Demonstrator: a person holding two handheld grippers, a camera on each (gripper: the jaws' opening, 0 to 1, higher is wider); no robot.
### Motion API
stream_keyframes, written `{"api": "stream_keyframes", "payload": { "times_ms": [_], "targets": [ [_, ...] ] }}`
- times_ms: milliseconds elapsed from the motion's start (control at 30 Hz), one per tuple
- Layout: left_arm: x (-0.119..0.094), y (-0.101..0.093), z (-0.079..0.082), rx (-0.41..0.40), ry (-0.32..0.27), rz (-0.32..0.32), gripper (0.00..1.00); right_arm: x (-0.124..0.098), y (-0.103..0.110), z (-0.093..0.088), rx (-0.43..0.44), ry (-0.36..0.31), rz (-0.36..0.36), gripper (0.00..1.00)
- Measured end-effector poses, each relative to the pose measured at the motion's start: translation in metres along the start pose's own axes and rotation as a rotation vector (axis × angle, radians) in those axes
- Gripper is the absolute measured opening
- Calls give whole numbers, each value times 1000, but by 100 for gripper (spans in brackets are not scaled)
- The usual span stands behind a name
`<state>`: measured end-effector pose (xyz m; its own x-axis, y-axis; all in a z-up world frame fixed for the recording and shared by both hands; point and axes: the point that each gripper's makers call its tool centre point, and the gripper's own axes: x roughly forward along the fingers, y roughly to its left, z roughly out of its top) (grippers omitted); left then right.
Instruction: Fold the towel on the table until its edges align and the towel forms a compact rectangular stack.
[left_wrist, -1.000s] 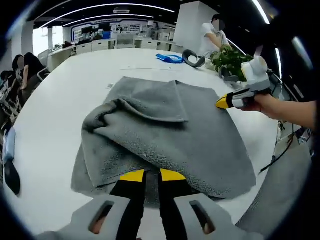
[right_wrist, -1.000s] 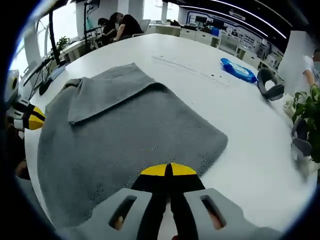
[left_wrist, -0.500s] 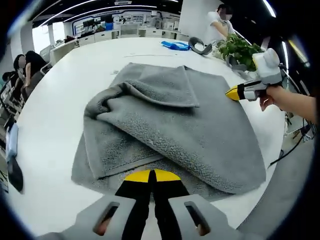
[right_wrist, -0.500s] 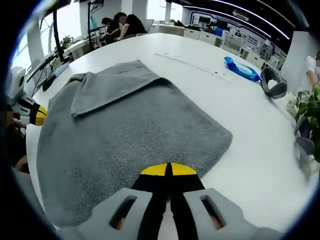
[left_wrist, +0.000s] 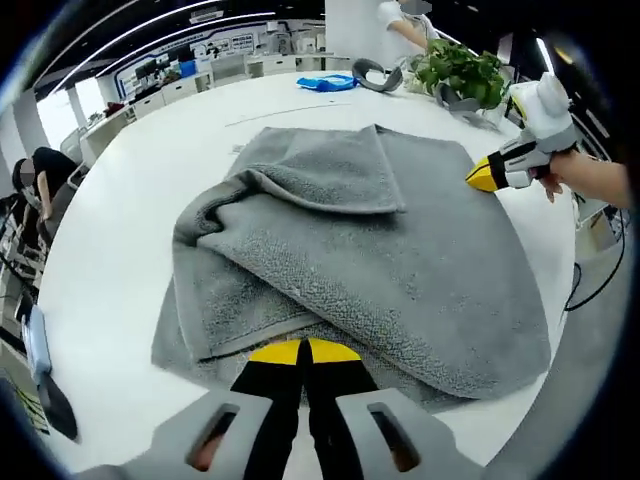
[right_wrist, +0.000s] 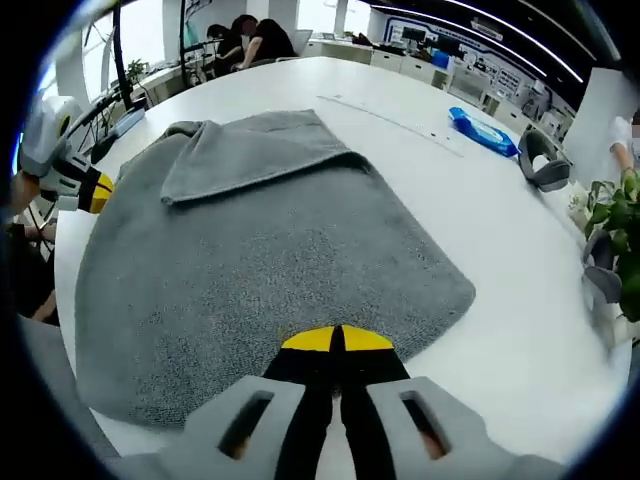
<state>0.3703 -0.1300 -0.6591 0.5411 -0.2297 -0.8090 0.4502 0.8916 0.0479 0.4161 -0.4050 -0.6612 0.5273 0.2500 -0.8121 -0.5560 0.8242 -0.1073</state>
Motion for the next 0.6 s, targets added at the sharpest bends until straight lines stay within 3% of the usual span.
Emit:
{"api": "stream_keyframes", "payload": {
  "times_ms": [400,600],
  "targets": [
    [14,13,20,80,13,-9,1,-15,9,-18,69,-4,14,0],
    [24,18,32,188,28,-24,0,-21,18,-27,61,21,33,0]
  ]
}}
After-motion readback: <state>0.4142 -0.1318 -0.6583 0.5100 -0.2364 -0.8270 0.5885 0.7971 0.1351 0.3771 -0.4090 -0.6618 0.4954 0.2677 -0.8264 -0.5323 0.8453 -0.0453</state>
